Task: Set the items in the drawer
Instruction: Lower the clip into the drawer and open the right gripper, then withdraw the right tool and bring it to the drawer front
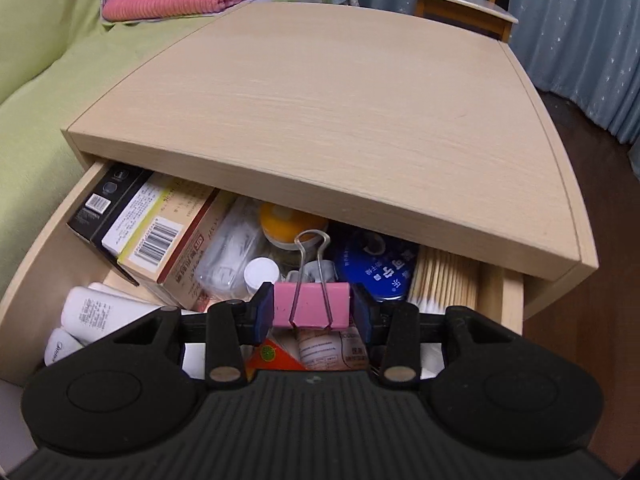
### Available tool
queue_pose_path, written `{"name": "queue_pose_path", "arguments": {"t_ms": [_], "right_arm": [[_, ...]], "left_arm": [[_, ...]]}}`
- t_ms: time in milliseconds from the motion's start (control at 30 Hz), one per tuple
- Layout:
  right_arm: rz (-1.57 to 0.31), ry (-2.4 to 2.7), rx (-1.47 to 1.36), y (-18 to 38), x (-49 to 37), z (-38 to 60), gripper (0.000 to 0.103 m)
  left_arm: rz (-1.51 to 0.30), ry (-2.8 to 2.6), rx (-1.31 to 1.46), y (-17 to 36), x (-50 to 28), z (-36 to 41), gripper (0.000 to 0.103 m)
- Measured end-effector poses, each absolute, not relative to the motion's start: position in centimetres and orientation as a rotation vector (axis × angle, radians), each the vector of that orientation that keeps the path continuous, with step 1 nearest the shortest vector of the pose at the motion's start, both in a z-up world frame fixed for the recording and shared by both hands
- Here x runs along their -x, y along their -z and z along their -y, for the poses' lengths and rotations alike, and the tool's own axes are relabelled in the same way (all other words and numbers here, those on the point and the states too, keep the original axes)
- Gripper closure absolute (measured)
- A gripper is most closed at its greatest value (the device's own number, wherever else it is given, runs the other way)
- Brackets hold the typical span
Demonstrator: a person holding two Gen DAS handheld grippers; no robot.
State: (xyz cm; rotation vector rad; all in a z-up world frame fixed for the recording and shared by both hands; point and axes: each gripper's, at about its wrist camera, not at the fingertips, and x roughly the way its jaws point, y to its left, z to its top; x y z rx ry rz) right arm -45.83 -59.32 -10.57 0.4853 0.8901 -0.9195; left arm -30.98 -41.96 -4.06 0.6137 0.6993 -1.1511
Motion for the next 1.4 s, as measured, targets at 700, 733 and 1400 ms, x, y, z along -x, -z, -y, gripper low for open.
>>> {"name": "queue_pose_path", "arguments": {"t_ms": [700, 733, 1400], "right_arm": [[-0.854, 0.881, -0.51, 7.8, 48.9, 56.1, 0.065], [-0.852, 0.877, -0.51, 7.6, 49.0, 55.9, 0.065], [-0.765, 0.849, -0.485, 4.5, 51.7, 48.8, 0.065]], "left_arm": [[-0.719, 1.14, -0.606, 4.2, 31.3, 41.1, 0.003], [-0.721, 1.138, -0.606, 4.2, 31.3, 41.0, 0.003], [-0.69, 1.145, -0.571, 2.1, 34.0, 38.0, 0.003]]}}
